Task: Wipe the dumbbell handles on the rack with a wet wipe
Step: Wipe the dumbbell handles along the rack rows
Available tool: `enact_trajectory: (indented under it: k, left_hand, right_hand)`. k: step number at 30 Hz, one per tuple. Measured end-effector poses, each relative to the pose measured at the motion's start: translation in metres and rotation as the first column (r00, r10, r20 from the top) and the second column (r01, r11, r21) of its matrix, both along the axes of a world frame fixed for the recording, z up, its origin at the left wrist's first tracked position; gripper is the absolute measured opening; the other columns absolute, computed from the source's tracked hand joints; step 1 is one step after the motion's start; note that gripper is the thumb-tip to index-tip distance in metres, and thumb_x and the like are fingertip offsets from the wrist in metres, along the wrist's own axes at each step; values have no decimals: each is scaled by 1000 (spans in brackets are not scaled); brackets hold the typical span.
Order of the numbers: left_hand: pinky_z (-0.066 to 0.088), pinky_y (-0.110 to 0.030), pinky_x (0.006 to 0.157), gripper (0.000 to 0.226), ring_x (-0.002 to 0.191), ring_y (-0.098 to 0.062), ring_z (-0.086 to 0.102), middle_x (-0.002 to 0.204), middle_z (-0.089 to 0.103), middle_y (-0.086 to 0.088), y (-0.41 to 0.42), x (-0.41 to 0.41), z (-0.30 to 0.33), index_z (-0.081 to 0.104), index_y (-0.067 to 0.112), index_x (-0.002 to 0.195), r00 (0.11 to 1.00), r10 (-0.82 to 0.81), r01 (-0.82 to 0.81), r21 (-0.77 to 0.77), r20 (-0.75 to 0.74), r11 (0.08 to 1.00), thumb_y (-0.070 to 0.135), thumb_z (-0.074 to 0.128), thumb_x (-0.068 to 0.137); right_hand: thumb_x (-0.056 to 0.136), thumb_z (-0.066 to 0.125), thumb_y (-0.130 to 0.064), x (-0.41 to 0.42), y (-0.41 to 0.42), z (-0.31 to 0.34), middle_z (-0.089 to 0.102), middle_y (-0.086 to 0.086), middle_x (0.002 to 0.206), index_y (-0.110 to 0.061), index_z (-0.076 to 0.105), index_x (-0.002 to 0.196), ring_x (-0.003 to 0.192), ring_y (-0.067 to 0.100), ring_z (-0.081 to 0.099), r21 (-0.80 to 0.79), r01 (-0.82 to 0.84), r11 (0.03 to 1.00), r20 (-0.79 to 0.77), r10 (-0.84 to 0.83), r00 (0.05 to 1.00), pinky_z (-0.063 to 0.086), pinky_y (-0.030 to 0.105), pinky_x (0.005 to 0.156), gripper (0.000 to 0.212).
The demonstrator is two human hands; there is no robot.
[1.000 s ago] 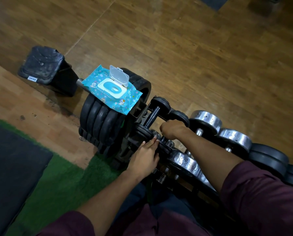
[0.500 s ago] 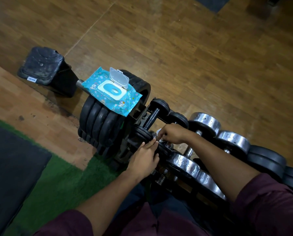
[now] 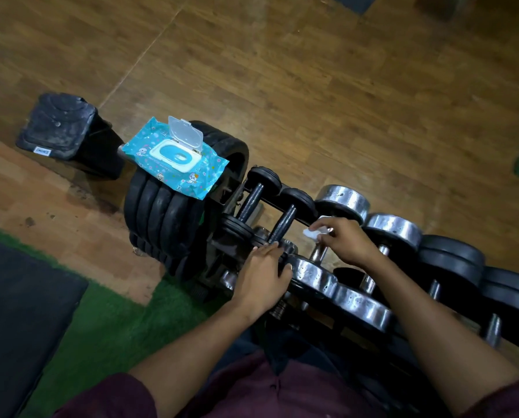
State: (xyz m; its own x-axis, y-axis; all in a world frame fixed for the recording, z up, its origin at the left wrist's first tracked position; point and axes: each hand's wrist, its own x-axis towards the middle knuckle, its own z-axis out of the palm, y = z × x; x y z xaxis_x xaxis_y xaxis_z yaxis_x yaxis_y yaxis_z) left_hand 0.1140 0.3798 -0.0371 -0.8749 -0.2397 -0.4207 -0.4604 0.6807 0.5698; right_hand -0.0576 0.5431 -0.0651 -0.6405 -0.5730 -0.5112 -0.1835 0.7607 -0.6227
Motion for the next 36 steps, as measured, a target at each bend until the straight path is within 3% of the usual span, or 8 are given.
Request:
enact_trajectory:
  k: [5, 11, 15, 21, 24, 27, 31, 36]
  left_hand:
    - [26, -32, 122, 60, 147, -20, 35, 159, 42, -8, 38, -5, 6, 43, 7, 152, 998, -58, 58, 20, -9, 998, 36, 56, 101]
    - [25, -31, 119, 68, 148, -25, 33, 161, 37, -11, 65, -9, -1, 37, 7, 154, 997, -48, 50, -21, 68, 999, 39, 60, 98]
    - [24, -32, 122, 76, 152, -23, 26, 164, 32, -11, 71, -11, -5, 30, 6, 157, 995, -23, 29, -56, 100, 998, 42, 61, 97]
    - [25, -33, 121, 80, 156, -19, 15, 169, 19, -7, 83, -10, -8, 21, 10, 160, 993, 34, -26, -65, 114, 998, 45, 60, 99]
    - [26, -34, 121, 83, 156, -18, 14, 170, 16, -6, 85, -10, -8, 17, 11, 161, 992, 31, -22, -76, 121, 997, 47, 59, 100]
    - [30, -35, 119, 84, 155, -19, 17, 169, 18, -6, 84, -10, -9, 18, 11, 161, 991, 31, -20, -80, 134, 997, 48, 60, 99]
    - [29, -34, 120, 86, 155, -20, 19, 169, 20, -7, 81, -12, -11, 18, 9, 161, 992, 3, 8, -86, 128, 996, 50, 60, 98]
    - [29, -31, 119, 88, 154, -19, 20, 169, 19, -6, 77, -11, -14, 18, 9, 161, 992, -14, 25, -84, 126, 996, 51, 61, 97]
  right_hand:
    - [93, 64, -25, 11, 28, 0, 72, -8, 115, -33, 72, 115, 93, 12, 63, 32, -93, 995, -191, 97, 977, 45, 29, 75, 25]
    - [90, 66, -20, 30, 39, -15, 58, 2, 109, -29, 75, 113, 101, 24, 61, 52, -397, 916, -188, 400, 897, 50, 33, 85, 26]
    - [89, 62, -17, 28, 41, -15, 48, 0, 102, -28, 73, 117, 90, 29, 62, 88, -255, 963, -252, 269, 930, 53, 36, 77, 33]
    - [88, 60, -8, 34, 40, -18, 58, 2, 110, -27, 69, 124, 100, 24, 63, 93, -349, 933, -219, 361, 906, 49, 27, 83, 42]
    - [89, 56, -9, 30, 41, -20, 58, 2, 110, -26, 69, 125, 97, 28, 64, 83, -245, 966, -282, 258, 924, 53, 36, 82, 42]
    - [89, 62, -9, 36, 38, -20, 57, 0, 109, -27, 68, 126, 95, 25, 64, 96, -294, 951, -300, 309, 902, 54, 37, 79, 42]
    - [90, 58, -2, 27, 41, -29, 55, 3, 111, -23, 68, 127, 95, 28, 67, 112, -25, 993, -353, 64, 933, 56, 39, 80, 44]
    - [92, 56, -7, 33, 39, -29, 55, -1, 112, -30, 66, 126, 89, 28, 67, 124, -193, 973, -348, 225, 910, 56, 41, 72, 42]
